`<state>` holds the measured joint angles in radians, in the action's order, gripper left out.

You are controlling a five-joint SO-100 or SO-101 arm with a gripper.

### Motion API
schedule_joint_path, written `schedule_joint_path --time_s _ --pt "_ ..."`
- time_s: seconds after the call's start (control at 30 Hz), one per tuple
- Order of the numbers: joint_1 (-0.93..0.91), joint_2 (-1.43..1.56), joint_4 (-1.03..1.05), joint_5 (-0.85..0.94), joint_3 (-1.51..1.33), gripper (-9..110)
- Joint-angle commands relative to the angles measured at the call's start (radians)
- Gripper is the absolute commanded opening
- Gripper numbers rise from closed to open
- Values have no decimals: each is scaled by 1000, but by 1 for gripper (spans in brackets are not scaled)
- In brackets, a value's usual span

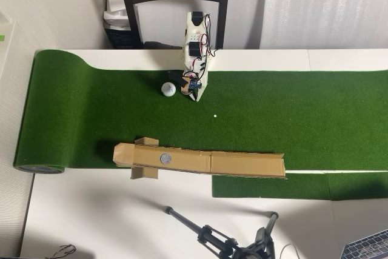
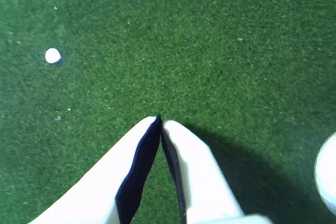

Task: Pick up the golf ball and place it on the gray mark at the back.

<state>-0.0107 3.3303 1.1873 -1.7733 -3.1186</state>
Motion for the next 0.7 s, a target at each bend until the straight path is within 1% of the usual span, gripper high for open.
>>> schedule_joint_path --time_s 0.0,0.67 --pt "-5 97 0 12 -78 0" --pt "-17 97 2 3 -78 0"
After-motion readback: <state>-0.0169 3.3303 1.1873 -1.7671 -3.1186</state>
